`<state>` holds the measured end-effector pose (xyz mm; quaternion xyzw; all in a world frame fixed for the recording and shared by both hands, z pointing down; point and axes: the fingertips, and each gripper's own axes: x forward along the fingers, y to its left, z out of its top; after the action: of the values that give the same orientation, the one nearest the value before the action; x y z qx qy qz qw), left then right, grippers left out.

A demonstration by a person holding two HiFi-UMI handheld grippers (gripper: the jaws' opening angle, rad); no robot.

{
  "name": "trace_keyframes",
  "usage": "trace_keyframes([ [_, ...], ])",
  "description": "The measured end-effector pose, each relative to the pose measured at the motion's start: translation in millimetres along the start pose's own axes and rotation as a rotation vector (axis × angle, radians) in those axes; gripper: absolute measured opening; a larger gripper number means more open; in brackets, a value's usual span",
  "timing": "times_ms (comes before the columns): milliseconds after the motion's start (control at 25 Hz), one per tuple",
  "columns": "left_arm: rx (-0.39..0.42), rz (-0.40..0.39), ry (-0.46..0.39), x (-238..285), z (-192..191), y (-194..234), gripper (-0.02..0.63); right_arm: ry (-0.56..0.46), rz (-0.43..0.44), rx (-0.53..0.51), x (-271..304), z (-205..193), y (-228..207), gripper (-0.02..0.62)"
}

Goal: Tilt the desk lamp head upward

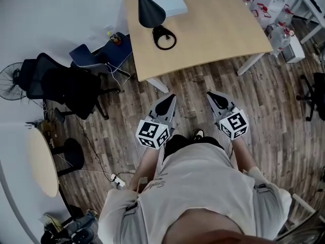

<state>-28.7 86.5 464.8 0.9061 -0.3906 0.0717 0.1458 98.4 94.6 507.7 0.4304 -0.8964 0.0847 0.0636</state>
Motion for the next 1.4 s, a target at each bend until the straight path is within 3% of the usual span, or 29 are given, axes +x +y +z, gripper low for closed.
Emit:
trace_keyframes([
  [120, -0.004, 0.006, 0.012, 10.6, 5.0, 17.9, 0.015, 0.022, 0.007, 0.024, 20.1, -4.4, -9.0, -0.006],
  [360, -0.118, -0.062, -0.044, 37.6, 19.2, 66.5, 0.015, 0.058, -0.022, 0.045, 75.4, -10.1, -22.2, -0.005],
  [760, 0.042, -0.099, -0.018, 87.8, 63.4, 155.3, 0.015, 0.033, -0.111, -0.007, 162.0, 56.3, -50.1, -0.006],
  [1080, 0.018, -0.127, -0.007, 121.3, 72.7, 195.7, 0.015, 0.085, -0.166, 0.018, 193.2, 45.6, -70.9, -0.006],
  [1400, 0.001, -0.073, 0.028, 151.7, 68.4, 214.7, 0.015, 0.138, -0.095, 0.041, 235.6, 25.4, -104.4, -0.006],
])
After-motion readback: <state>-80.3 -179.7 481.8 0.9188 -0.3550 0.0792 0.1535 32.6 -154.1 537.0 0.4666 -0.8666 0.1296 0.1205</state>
